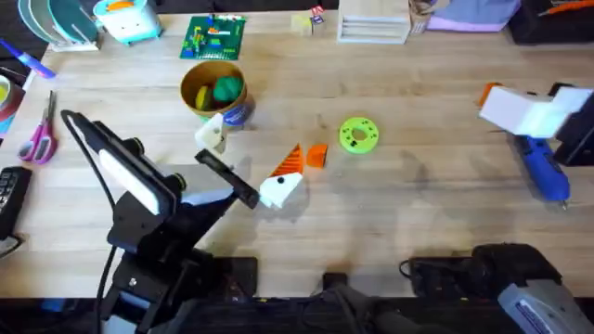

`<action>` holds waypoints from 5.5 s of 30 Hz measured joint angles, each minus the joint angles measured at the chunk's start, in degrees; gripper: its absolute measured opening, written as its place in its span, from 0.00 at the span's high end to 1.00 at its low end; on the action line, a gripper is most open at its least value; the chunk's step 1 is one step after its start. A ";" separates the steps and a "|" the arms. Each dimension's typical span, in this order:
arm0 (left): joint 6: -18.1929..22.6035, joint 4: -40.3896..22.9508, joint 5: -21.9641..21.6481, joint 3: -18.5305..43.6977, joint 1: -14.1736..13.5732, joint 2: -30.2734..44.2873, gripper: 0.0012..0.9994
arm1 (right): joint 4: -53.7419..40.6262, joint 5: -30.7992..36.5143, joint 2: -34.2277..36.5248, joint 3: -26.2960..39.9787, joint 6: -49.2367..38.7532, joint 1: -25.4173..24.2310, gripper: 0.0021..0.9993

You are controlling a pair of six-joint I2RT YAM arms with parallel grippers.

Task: Pick up the gripper from the table and insert it into the empty holder that is missing its gripper. Then pick up a screw, insert it into the mounting hole, and use the screwdriver to tighten it. Finally, clean up the table by picking up the vegetable and placing it into the bucket.

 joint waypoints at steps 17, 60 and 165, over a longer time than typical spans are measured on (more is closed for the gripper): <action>-0.16 -0.11 21.62 0.00 0.00 0.00 0.01 | -0.03 0.00 0.00 0.00 0.68 0.00 0.01; -0.20 -0.35 23.45 0.00 0.00 0.02 0.01 | 16.88 -13.66 49.97 2.14 -20.91 35.91 0.05; -0.22 -0.28 21.40 0.00 0.16 -0.05 0.01 | 103.71 -46.98 44.81 -32.65 74.48 28.10 0.99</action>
